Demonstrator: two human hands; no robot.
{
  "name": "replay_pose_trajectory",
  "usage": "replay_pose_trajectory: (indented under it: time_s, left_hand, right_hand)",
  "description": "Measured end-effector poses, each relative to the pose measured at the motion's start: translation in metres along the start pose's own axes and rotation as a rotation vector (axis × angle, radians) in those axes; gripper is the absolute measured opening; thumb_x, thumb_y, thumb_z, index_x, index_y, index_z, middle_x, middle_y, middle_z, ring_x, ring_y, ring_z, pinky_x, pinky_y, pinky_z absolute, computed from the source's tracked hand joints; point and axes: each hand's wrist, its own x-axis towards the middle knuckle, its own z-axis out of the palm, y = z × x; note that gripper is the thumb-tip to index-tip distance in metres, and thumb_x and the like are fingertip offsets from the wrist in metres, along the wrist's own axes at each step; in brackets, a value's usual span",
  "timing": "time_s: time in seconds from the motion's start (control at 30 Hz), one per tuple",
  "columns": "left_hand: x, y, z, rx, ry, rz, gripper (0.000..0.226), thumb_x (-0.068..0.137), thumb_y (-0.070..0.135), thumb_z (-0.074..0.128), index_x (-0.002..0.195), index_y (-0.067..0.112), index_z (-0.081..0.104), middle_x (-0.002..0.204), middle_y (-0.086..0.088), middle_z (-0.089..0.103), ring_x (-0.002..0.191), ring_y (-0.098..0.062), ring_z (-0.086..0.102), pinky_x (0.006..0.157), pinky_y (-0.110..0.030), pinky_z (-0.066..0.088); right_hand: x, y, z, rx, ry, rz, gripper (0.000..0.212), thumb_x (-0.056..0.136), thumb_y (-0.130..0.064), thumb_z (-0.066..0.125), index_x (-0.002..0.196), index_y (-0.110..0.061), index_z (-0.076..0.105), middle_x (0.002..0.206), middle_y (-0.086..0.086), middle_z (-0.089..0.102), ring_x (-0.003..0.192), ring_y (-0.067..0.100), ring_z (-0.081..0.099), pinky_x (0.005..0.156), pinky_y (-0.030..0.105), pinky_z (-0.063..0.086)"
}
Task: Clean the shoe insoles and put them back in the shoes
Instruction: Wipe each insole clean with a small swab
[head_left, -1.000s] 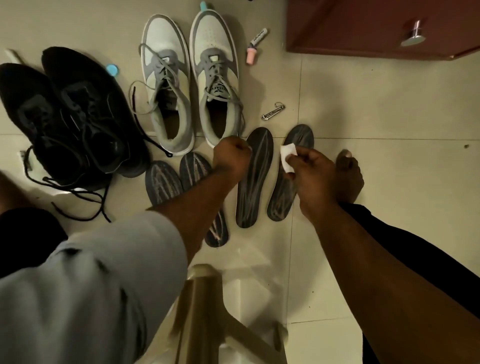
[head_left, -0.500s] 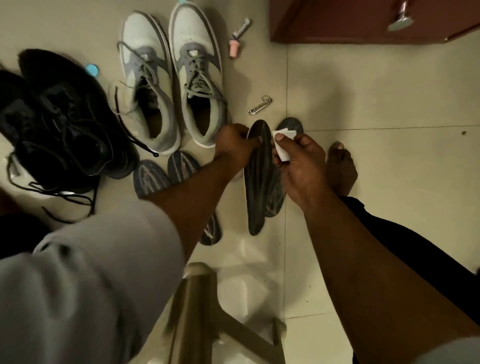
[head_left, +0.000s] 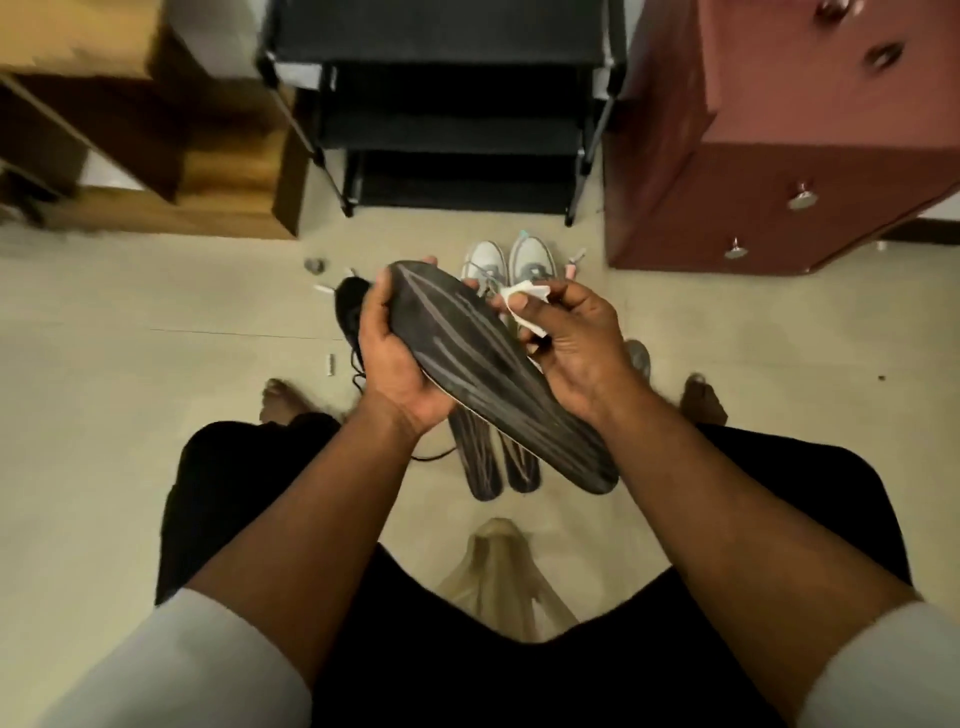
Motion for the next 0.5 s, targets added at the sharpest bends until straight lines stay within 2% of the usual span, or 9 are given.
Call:
replay_pose_trajectory:
  time_s: [0.07, 0.17, 0.27, 0.33, 0.4, 0.5]
  left_hand:
    - [-0.026, 0.008, -0.008, -0.069, -0.011, 0.08, 0.052, 0.085, 0.063, 0.048, 0.109, 0.018, 0.063, 0.104, -0.014, 0.06, 0.094, -0.034, 0.062, 0.096, -0.049, 0.047]
    - [-0.053, 0.02, -0.025, -0.11, 0.034, 0.132, 0.055, 0.081, 0.063, 0.046, 0.108, 0.019, 0.065, 0.11, -0.014, 0.059, 0.107, -0.038, 0.055, 0.109, -0.057, 0.034]
    - [-0.064, 0.02, -0.039, -0.11, -0.011, 0.121, 0.059, 0.088, 0.061, 0.041, 0.123, 0.017, 0.061, 0.119, -0.014, 0.06, 0.11, -0.035, 0.056, 0.102, -0.053, 0.042]
    - [-0.065, 0.013, -0.047, -0.087, -0.029, 0.081, 0.067, 0.093, 0.067, 0.036, 0.136, 0.019, 0.056, 0.131, -0.014, 0.06, 0.115, -0.034, 0.059, 0.099, -0.053, 0.047]
    - [-0.058, 0.007, -0.047, -0.064, -0.04, 0.022, 0.075, 0.091, 0.074, 0.031, 0.134, 0.019, 0.058, 0.133, -0.016, 0.06, 0.119, -0.034, 0.058, 0.102, -0.053, 0.046]
    - [-0.04, 0.012, -0.035, -0.059, -0.03, -0.072, 0.088, 0.085, 0.081, 0.027, 0.133, 0.014, 0.059, 0.128, -0.02, 0.063, 0.12, -0.035, 0.06, 0.099, -0.05, 0.05]
  right_hand:
    - [-0.025, 0.002, 0.025, -0.037, -0.043, 0.015, 0.011, 0.078, -0.001, 0.071, 0.086, -0.007, 0.067, 0.084, 0.016, 0.071, 0.067, 0.02, 0.061, 0.059, 0.028, 0.049]
    - [-0.056, 0.012, 0.053, -0.147, -0.042, 0.006, 0.008, 0.085, -0.007, 0.066, 0.093, -0.005, 0.067, 0.079, 0.012, 0.071, 0.062, 0.016, 0.06, 0.058, 0.029, 0.049]
    - [-0.066, 0.02, 0.065, -0.321, 0.015, -0.076, 0.013, 0.084, -0.013, 0.069, 0.096, -0.007, 0.069, 0.083, 0.014, 0.072, 0.068, 0.02, 0.064, 0.058, 0.03, 0.052]
    - [-0.062, 0.024, 0.069, -0.429, 0.023, -0.153, 0.012, 0.084, -0.015, 0.069, 0.095, -0.009, 0.071, 0.081, 0.012, 0.072, 0.067, 0.02, 0.063, 0.059, 0.03, 0.054]
    - [-0.05, 0.024, 0.071, -0.533, 0.029, -0.237, 0.014, 0.084, -0.016, 0.07, 0.097, -0.011, 0.071, 0.081, 0.008, 0.072, 0.066, 0.018, 0.064, 0.061, 0.031, 0.056]
    - [-0.027, 0.02, 0.077, -0.666, 0.052, -0.35, 0.012, 0.083, -0.017, 0.072, 0.095, -0.017, 0.072, 0.084, 0.0, 0.072, 0.075, 0.017, 0.068, 0.068, 0.032, 0.057]
